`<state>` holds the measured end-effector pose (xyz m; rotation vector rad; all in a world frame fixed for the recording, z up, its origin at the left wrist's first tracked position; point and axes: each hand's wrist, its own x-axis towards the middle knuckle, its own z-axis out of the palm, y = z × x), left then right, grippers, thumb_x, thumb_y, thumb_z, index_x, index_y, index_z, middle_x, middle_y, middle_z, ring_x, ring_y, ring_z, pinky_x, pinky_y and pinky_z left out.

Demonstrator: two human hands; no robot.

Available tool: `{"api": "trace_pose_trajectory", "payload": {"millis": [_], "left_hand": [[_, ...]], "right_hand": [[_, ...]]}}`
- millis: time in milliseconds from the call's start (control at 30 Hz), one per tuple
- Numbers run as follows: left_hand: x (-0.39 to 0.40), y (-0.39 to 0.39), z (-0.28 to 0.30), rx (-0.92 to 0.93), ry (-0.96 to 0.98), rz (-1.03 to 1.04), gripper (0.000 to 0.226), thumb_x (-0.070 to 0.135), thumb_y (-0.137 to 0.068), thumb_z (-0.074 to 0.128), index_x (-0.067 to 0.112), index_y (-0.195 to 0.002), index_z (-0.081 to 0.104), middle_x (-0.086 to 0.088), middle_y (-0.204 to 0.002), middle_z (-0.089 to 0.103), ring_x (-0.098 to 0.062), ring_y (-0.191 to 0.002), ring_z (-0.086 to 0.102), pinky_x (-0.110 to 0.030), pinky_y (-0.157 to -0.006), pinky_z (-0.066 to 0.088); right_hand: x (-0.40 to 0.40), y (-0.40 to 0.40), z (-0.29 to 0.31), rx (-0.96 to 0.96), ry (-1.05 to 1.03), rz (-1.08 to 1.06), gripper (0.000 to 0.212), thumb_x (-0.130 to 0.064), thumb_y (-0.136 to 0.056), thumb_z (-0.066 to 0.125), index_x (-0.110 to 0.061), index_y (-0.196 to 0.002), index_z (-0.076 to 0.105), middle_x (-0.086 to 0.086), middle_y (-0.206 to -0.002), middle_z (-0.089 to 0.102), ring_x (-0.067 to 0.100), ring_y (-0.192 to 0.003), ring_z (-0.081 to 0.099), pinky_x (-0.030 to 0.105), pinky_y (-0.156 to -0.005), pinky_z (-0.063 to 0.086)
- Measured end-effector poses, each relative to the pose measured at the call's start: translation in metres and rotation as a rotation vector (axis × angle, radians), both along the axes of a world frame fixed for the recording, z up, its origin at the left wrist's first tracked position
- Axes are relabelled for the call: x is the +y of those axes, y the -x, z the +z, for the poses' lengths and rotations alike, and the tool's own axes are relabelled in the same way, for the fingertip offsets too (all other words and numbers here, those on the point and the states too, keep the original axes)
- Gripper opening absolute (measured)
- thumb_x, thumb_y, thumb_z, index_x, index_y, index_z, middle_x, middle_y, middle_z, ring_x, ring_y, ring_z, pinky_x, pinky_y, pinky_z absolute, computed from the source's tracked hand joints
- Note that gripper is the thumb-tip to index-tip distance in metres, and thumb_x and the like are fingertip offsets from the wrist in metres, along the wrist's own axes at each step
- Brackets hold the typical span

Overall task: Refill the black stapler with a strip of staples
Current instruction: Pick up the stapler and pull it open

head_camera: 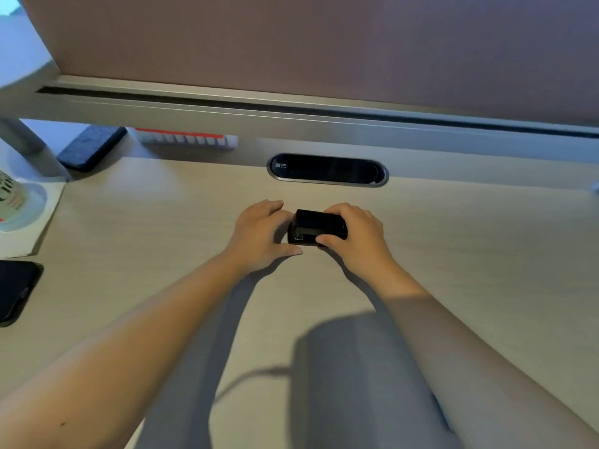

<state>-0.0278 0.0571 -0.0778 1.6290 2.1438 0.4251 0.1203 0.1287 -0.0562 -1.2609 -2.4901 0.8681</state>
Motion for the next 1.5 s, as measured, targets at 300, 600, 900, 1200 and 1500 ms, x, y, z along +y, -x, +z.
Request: {"api": "trace_pose_trajectory", "payload": {"millis": [300, 600, 900, 1200, 1500], "left_hand": [[-0.003, -0.004, -0.008, -0.113, -0.1, 0.086, 0.04, 0.027, -0.066, 0.071, 0.005, -0.098, 0.062, -0.015, -0.131, 0.05, -0.03, -0.125, 0.038, -0.037, -0.103, 0.028], [-0.011, -0.006, -0.012, -0.038, -0.135, 0.046, 0.039, 0.03, -0.067, 0.07, 0.007, -0.098, 0.062, -0.015, -0.126, 0.055, -0.03, -0.123, 0.042, -0.039, -0.101, 0.031], [-0.014, -0.009, -0.006, 0.091, -0.135, -0.026, 0.041, 0.031, -0.071, 0.066, 0.001, -0.097, 0.06, -0.019, -0.118, 0.06, -0.035, -0.111, 0.05, -0.045, -0.093, 0.038], [-0.013, -0.01, -0.004, 0.104, -0.104, -0.044, 0.038, 0.026, -0.071, 0.067, -0.001, -0.096, 0.058, -0.02, -0.12, 0.058, -0.036, -0.113, 0.048, -0.042, -0.094, 0.036], [-0.028, -0.021, -0.008, 0.033, -0.136, 0.012, 0.033, 0.021, -0.071, 0.067, -0.002, -0.092, 0.059, -0.021, -0.119, 0.058, -0.035, -0.113, 0.048, -0.041, -0.092, 0.038]], "right_hand": [[-0.001, -0.001, -0.004, 0.057, 0.033, 0.018, 0.024, -0.018, -0.079, 0.062, -0.013, -0.101, 0.055, 0.009, -0.107, 0.06, 0.027, -0.104, 0.049, 0.057, -0.108, 0.019], [-0.007, -0.015, 0.014, 0.425, 0.28, -0.052, 0.022, -0.001, -0.078, 0.059, -0.015, -0.092, 0.048, -0.013, -0.081, 0.048, 0.009, -0.077, 0.049, 0.001, -0.068, 0.04], [-0.016, -0.037, 0.011, 0.506, 0.158, -0.212, 0.038, -0.008, -0.089, 0.044, -0.01, -0.125, 0.032, -0.002, -0.107, 0.047, 0.012, -0.094, 0.049, -0.005, -0.068, 0.038], [-0.008, -0.061, 0.023, 0.432, 0.111, -0.159, 0.052, -0.007, -0.083, 0.056, -0.014, -0.127, 0.029, -0.011, -0.097, 0.05, 0.013, -0.093, 0.051, 0.001, -0.074, 0.04], [0.0, -0.093, 0.007, 0.8, 0.456, -0.569, 0.052, 0.008, -0.08, 0.053, -0.009, -0.125, 0.031, -0.006, -0.084, 0.051, 0.004, -0.073, 0.053, 0.008, -0.055, 0.052]]}}
